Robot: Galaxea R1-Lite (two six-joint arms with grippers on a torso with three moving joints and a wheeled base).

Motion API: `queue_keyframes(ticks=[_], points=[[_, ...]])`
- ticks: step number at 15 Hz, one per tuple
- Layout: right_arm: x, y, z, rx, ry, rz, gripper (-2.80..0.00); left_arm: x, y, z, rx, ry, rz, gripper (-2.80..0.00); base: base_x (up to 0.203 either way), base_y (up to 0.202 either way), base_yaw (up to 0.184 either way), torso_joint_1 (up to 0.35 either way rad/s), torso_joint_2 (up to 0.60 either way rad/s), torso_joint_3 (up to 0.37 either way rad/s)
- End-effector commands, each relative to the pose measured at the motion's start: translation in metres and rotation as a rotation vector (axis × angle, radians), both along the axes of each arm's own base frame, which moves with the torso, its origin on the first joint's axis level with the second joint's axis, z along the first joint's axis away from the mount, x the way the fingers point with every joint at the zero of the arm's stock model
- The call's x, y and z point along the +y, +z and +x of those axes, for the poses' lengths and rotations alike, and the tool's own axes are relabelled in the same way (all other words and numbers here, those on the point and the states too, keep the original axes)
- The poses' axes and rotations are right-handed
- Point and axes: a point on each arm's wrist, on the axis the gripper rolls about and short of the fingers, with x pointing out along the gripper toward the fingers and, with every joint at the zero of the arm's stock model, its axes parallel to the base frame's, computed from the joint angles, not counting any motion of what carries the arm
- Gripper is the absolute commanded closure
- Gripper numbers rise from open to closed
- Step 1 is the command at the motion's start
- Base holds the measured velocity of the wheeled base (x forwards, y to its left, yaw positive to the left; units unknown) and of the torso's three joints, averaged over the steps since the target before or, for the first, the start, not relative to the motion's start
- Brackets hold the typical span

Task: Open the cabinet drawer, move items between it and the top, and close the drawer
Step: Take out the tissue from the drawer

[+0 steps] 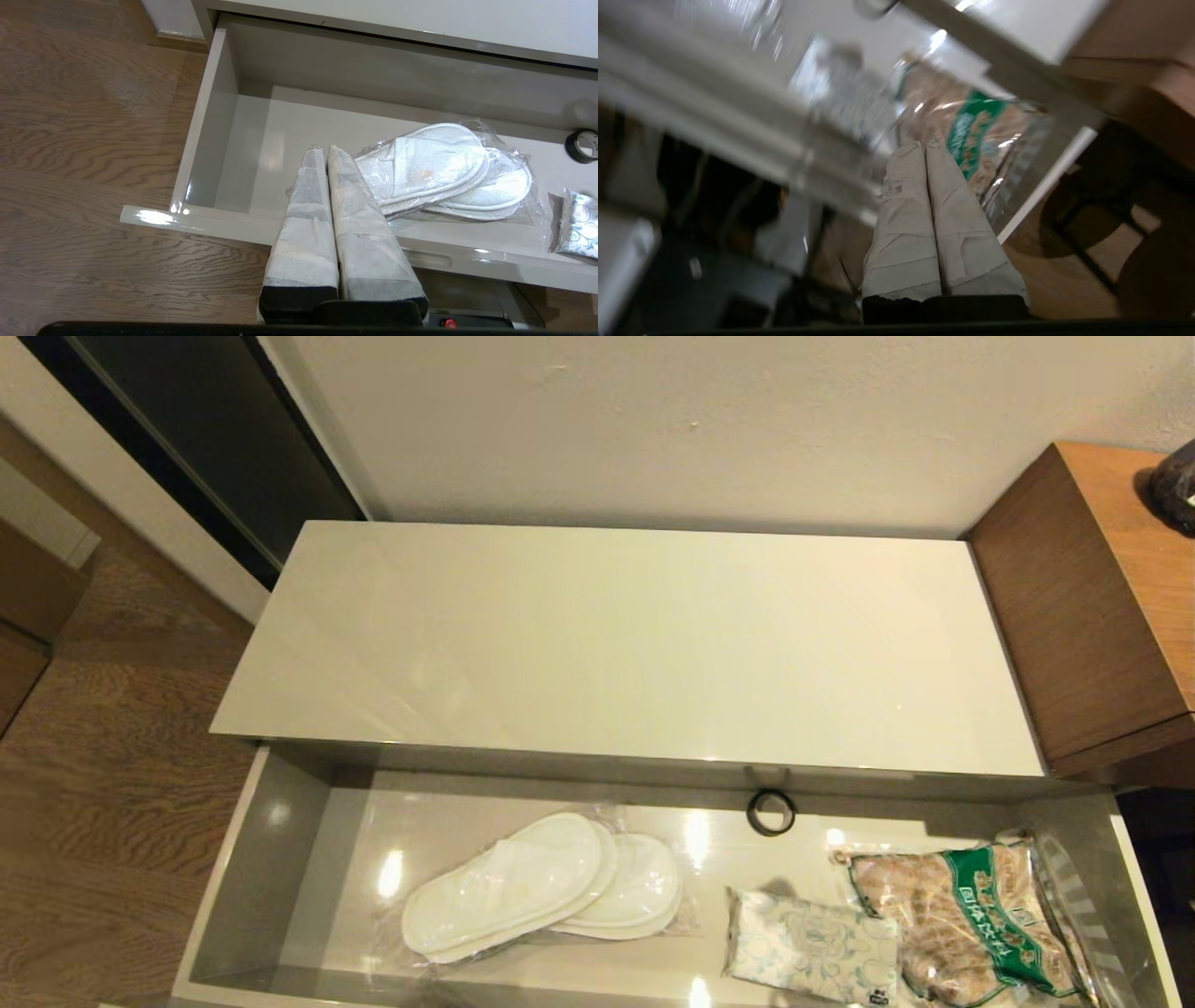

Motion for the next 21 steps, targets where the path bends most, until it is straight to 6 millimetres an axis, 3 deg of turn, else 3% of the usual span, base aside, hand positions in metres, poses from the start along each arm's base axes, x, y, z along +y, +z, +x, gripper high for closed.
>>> queue_keyframes(ticks=[1, 5, 8, 13, 16, 21], points=[[0.016, -0.021, 0.027, 0.165, 0.138, -0.077, 0.00, 0.000, 0.000, 0.000, 0.002, 0.001, -0.001, 0.00, 0.000, 0.000, 0.000, 0.000, 0.00, 0.000], [0.032, -0.084, 0.030, 0.402, 0.284, -0.274, 0.00, 0.000, 0.000, 0.000, 0.002, 0.000, 0.000, 0.00, 0.000, 0.000, 0.000, 0.000, 0.00, 0.000], [0.046, -0.119, 0.055, 0.433, 0.296, -0.310, 0.00, 0.000, 0.000, 0.000, 0.002, 0.001, 0.000, 0.00, 0.000, 0.000, 0.000, 0.000, 0.00, 0.000], [0.079, -0.160, 0.087, 0.392, 0.359, -0.341, 0.00, 0.000, 0.000, 0.000, 0.002, 0.001, 0.000, 0.00, 0.000, 0.000, 0.000, 0.000, 0.00, 0.000], [0.086, -0.184, 0.096, 0.356, 0.346, -0.370, 0.00, 0.000, 0.000, 0.000, 0.002, 0.000, 0.000, 0.00, 0.000, 0.000, 0.000, 0.000, 0.00, 0.000], [0.088, -0.200, 0.099, 0.402, 0.351, -0.373, 0.00, 0.000, 0.000, 0.000, 0.002, 0.000, 0.000, 0.00, 0.000, 0.000, 0.000, 0.000, 0.00, 0.000]])
